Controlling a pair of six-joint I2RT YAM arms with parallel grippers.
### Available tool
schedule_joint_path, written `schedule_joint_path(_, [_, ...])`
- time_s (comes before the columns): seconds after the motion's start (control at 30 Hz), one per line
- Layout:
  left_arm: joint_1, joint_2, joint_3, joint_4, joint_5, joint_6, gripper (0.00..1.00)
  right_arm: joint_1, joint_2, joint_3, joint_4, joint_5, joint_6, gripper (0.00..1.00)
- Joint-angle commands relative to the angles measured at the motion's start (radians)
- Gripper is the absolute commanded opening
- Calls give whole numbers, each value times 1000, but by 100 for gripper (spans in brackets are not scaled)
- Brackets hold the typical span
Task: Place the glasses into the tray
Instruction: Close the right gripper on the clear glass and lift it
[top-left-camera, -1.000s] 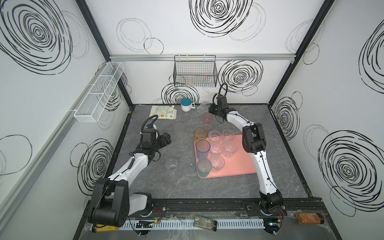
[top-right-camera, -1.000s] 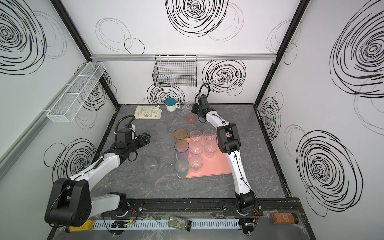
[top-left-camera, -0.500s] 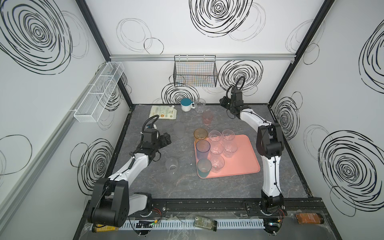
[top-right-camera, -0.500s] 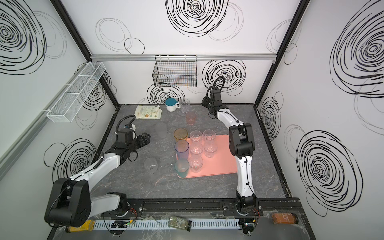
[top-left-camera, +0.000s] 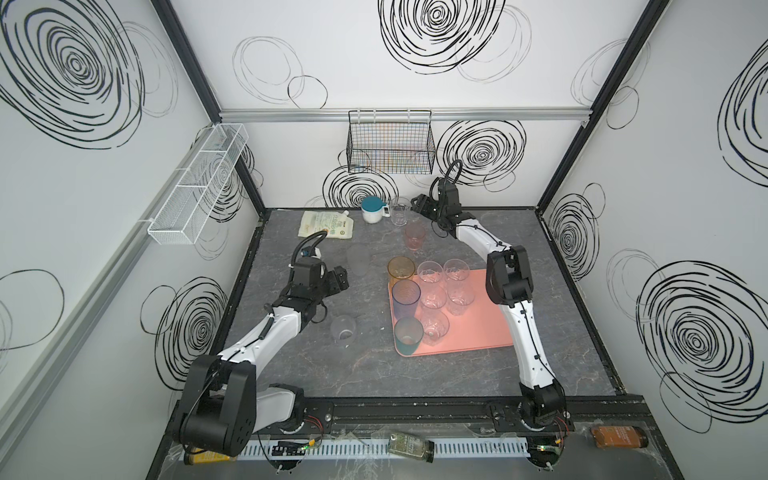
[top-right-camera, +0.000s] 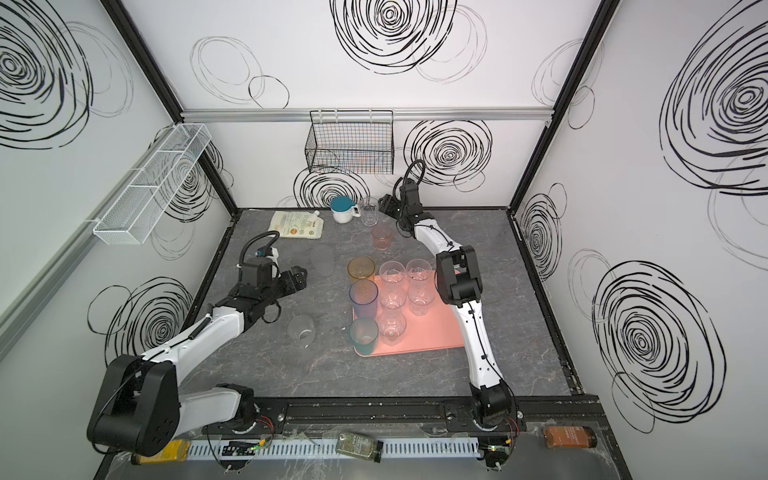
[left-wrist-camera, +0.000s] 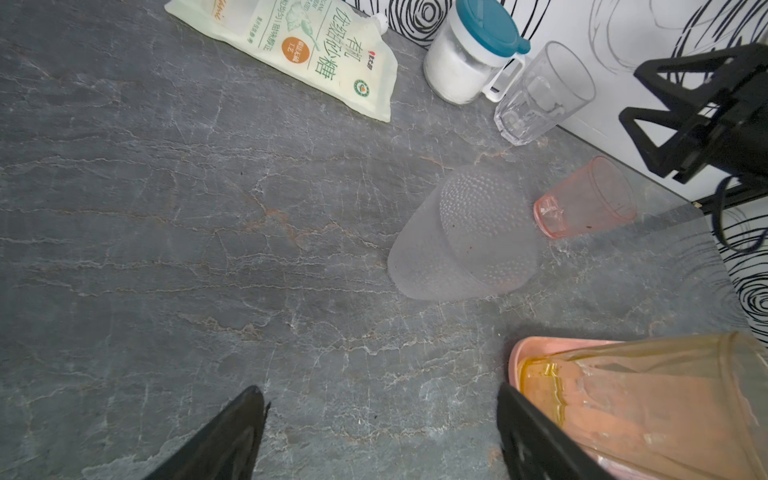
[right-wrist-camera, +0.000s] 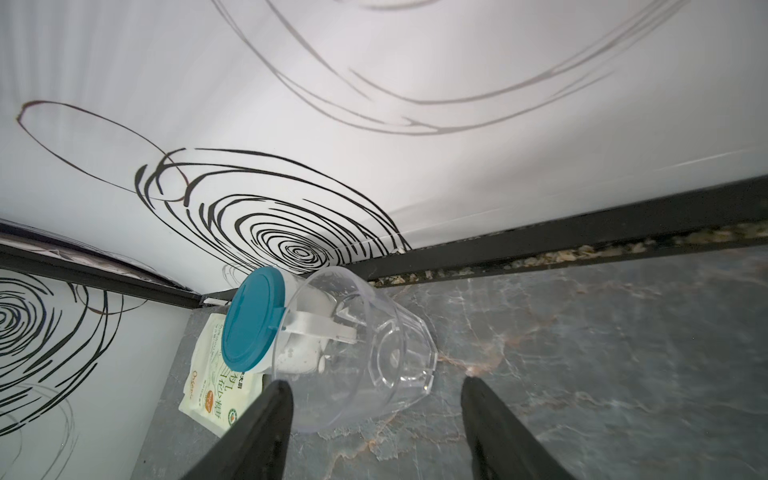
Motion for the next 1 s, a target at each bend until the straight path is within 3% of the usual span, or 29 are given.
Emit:
schedule_joint_path(0.0, [-17, -5, 23, 36, -28, 0, 90, 5, 41, 81, 8, -9, 10, 71])
schedule_joint_path(0.17, [-39, 6, 25, 18, -45, 23, 91, 17, 94, 131, 22, 24, -12, 72])
schedule_joint_path(0.63, [-34, 19, 16, 26, -57, 41, 91, 9, 154, 184, -70, 58, 42, 59])
schedule_joint_path(0.97, [-18, 5, 15, 29, -58, 48, 91, -10, 30, 11, -106, 61, 27, 50])
